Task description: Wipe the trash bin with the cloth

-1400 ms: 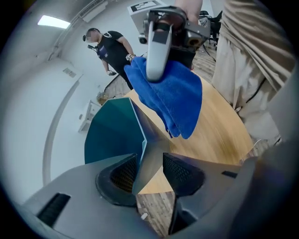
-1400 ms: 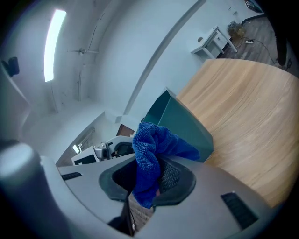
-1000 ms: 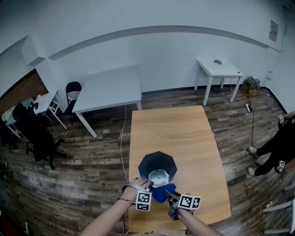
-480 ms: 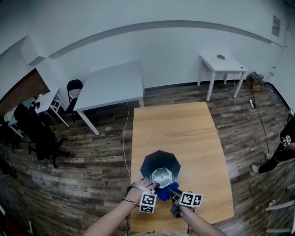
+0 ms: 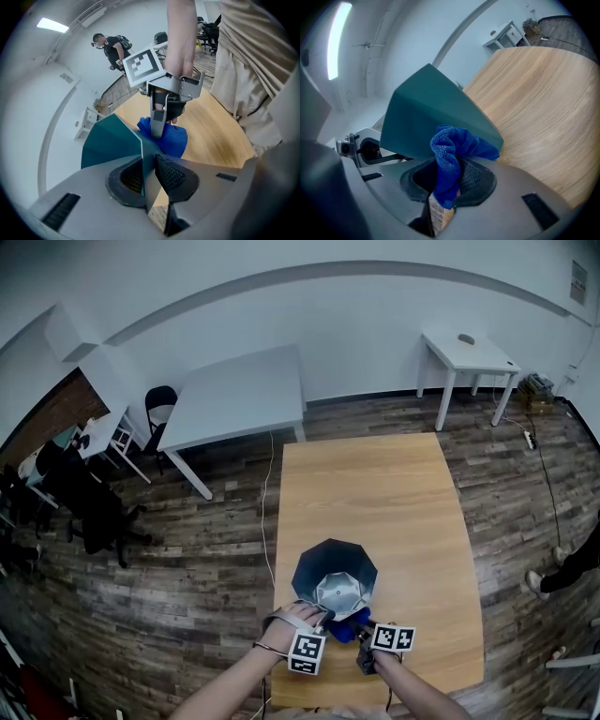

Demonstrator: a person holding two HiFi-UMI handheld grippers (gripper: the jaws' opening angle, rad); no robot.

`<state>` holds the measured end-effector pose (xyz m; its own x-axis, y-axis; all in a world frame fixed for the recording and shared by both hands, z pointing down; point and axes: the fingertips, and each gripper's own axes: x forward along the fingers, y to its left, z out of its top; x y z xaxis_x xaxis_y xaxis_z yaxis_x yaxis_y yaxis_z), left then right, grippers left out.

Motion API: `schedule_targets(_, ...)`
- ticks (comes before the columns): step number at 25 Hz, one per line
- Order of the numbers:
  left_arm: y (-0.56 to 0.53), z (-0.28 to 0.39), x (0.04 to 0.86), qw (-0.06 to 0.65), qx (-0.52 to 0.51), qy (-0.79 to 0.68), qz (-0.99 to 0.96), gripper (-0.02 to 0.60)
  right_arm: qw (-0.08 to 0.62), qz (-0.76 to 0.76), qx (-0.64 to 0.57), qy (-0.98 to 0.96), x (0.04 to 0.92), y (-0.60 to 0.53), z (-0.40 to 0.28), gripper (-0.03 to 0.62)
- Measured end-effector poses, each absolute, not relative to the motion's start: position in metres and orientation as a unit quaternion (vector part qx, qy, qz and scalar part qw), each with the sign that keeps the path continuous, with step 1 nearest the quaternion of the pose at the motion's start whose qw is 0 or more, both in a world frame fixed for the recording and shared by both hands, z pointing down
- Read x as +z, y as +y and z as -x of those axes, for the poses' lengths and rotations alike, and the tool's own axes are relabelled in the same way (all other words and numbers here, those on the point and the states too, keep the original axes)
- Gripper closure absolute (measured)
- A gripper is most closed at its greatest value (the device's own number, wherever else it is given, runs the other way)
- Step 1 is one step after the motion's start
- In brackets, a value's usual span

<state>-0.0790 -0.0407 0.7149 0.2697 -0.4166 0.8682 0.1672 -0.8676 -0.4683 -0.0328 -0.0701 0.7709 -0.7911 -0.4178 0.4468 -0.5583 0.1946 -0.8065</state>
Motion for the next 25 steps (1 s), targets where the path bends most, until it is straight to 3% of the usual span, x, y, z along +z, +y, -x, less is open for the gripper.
schedule_targets(16, -0.048, 0.075, 0.716, 0.224, -0.59, 0.066, 0.772, 0.514, 0.21, -0.3, 0.537, -0.76, 0.914, -0.099, 0.039, 0.514)
schedule_targets(25, -0.051, 0.073, 0.716, 0.213, -0.59, 0.092, 0.773, 0.514, 0.216, -0.317, 0.544, -0.746, 0.918, -0.098, 0.031, 0.514)
